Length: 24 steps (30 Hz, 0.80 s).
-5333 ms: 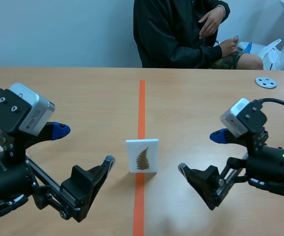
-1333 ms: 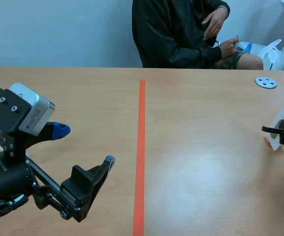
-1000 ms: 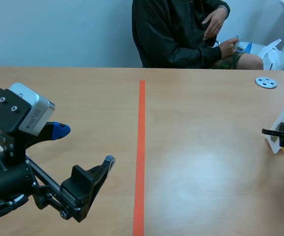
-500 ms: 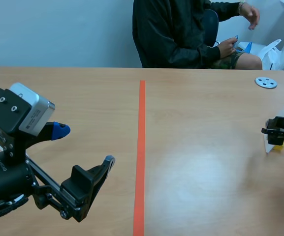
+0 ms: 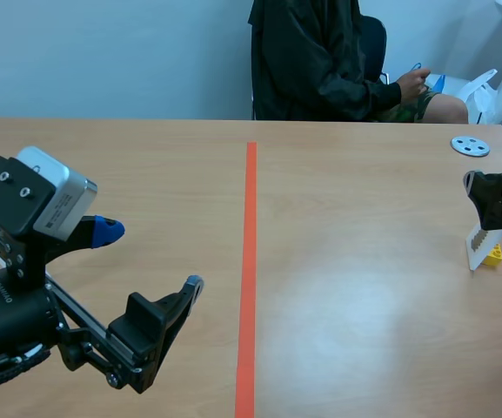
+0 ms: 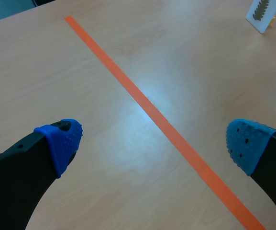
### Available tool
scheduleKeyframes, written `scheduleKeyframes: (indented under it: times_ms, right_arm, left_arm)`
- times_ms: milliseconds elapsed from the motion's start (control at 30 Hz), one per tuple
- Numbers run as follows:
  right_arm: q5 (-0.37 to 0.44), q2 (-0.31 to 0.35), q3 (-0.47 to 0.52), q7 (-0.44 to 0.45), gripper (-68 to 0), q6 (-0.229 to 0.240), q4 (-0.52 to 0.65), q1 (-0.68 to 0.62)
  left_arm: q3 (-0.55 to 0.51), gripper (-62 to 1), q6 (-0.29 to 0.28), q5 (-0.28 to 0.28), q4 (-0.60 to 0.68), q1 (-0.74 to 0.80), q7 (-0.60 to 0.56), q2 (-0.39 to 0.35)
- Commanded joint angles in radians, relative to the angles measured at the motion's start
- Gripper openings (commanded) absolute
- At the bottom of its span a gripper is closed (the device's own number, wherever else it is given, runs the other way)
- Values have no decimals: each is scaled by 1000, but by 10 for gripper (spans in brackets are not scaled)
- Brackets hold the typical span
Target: Sort the leaf by its shape. The table is split by an orange tape line. A compound leaf with several leaflets goes to the left side, a simple leaf with one blade goes to the right side. Return to the home posture when a red brick is placed on the table.
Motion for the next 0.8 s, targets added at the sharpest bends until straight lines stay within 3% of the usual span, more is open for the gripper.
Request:
scheduleKeyframes:
  times_ms: [0,233,367,500,633,767]
  right_arm:
    - [37,24,14,-23,4,3,40,-13]
    - [121,23,23,-102,4,103,238,-153]
    - [139,23,23,-130,4,124,363,-237]
    - [194,20,23,-130,4,199,443,-304]
    - [304,15,21,-137,4,199,474,-362]
    - [362,15,21,-140,4,199,475,-393]
  left_arm:
    - [-5,14,2,-12,10,5,-16,2]
    - [-5,14,2,-12,10,5,-16,2]
    - [-5,14,2,-12,10,5,-16,2]
    - [-5,14,2,-12,10,5,-16,2]
    - [-5,14,2,-13,10,5,-16,2]
    - [-5,14,2,-13,10,5,-16,2]
